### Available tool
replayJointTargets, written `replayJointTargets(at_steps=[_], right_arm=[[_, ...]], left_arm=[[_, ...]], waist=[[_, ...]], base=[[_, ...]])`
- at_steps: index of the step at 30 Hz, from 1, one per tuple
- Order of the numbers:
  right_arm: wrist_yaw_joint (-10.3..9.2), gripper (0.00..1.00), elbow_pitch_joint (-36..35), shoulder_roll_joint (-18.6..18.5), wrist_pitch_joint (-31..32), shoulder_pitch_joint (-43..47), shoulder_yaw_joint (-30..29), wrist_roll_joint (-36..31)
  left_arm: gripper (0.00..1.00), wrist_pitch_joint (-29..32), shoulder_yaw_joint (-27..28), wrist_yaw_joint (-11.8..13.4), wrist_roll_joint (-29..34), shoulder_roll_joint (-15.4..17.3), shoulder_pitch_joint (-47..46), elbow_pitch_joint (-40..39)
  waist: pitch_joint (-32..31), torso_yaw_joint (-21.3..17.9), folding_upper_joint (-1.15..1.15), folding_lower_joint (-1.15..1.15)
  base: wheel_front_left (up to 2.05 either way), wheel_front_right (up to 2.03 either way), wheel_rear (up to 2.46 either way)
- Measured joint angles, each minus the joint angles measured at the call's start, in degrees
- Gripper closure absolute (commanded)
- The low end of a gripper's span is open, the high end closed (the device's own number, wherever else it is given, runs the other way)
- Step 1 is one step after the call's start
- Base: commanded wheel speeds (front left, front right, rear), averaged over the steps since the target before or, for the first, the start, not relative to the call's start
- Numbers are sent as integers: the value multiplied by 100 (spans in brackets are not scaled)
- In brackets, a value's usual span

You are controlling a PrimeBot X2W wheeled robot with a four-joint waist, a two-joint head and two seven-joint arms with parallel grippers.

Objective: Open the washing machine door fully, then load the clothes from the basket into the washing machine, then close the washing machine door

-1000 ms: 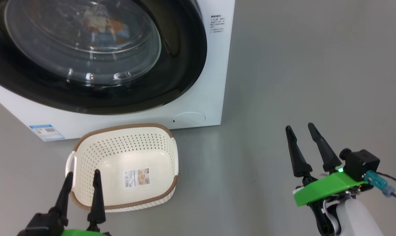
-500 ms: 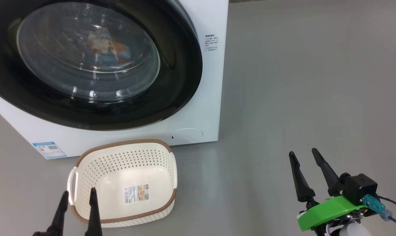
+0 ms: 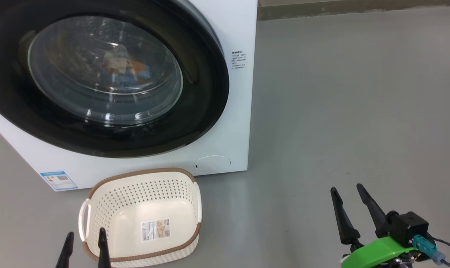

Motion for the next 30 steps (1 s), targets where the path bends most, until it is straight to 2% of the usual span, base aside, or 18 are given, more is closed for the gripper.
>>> replayJointTargets(at_steps=[17,18,22,30], right_arm=[[0,0,4,4,0,86,-22,0],[1,100,44,5,0,86,-21,0],[1,100,372,14,9,274,-20,23],[1,100,397,19,131,294,-48,430]], left_arm=[[0,0,-68,74,53,11,76,-78],[100,4,-75,74,52,-2,76,-40],[100,35,-131,74,19,-103,88,279],[100,136,-127,70,-414,-109,87,327]], waist=[[-71,53,0,0],[-71,54,0,0],[-72,56,0,0],[-85,51,0,2]], base=[[0,0,0],[0,0,0],[0,0,0],[0,0,0]])
